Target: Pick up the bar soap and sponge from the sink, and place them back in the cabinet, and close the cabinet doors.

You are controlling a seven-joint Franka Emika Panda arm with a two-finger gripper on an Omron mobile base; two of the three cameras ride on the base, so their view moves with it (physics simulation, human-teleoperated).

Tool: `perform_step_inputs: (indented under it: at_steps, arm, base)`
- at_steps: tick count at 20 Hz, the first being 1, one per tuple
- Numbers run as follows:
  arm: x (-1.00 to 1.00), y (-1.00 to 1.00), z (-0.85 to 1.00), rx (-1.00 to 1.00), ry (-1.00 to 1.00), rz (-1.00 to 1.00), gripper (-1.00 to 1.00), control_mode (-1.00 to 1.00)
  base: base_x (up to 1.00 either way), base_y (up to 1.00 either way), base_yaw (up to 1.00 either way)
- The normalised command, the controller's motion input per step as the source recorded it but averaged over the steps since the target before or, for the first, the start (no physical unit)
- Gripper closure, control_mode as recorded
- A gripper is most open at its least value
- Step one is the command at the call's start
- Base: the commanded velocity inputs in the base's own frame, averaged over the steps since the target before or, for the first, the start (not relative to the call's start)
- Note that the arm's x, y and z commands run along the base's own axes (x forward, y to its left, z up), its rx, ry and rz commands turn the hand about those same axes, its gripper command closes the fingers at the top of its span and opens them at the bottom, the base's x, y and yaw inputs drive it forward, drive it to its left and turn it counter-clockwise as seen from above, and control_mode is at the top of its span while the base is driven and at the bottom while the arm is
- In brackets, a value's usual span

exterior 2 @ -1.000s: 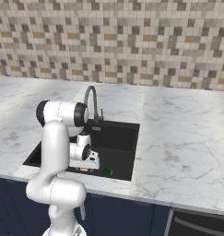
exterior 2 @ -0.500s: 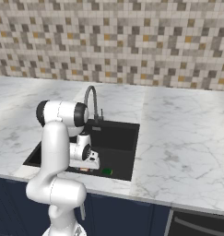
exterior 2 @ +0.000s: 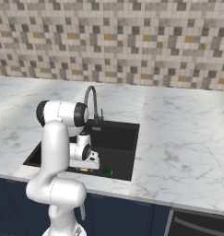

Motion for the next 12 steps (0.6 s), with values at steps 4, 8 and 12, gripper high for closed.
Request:
perform_step_inputs:
  at_steps: [4,8,12]
  arm:
    - [0.0,0.0,0.0,0.0,0.0,0.0,1.0,-1.0]
    - [0.0,0.0,0.0,0.0,0.0,0.0,1.0,-1.0]
    - [0.0,0.0,0.0,0.0,0.0,0.0,1.0,-1.0]
  base:
    - [0.0,0.0,0.0]
    - [0.0,0.0,0.0]
    - [0.0,0.0,0.0]
